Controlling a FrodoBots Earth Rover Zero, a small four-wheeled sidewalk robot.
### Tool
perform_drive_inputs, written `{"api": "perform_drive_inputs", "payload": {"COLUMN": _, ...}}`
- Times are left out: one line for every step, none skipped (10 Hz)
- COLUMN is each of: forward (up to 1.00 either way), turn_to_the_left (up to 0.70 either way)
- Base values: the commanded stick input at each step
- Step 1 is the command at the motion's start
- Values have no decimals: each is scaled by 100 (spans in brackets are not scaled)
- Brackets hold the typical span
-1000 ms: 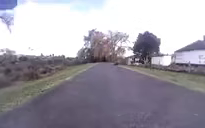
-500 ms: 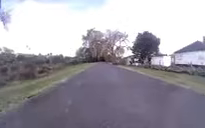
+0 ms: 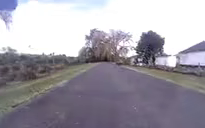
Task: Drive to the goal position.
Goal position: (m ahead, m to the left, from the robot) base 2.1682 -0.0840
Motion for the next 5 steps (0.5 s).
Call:
{"api": "perform_drive_inputs", "payload": {"forward": 85, "turn_to_the_left": -34}}
{"api": "perform_drive_inputs", "payload": {"forward": 85, "turn_to_the_left": -34}}
{"api": "perform_drive_inputs", "payload": {"forward": 85, "turn_to_the_left": -34}}
{"api": "perform_drive_inputs", "payload": {"forward": 85, "turn_to_the_left": -27}}
{"api": "perform_drive_inputs", "payload": {"forward": 85, "turn_to_the_left": -16}}
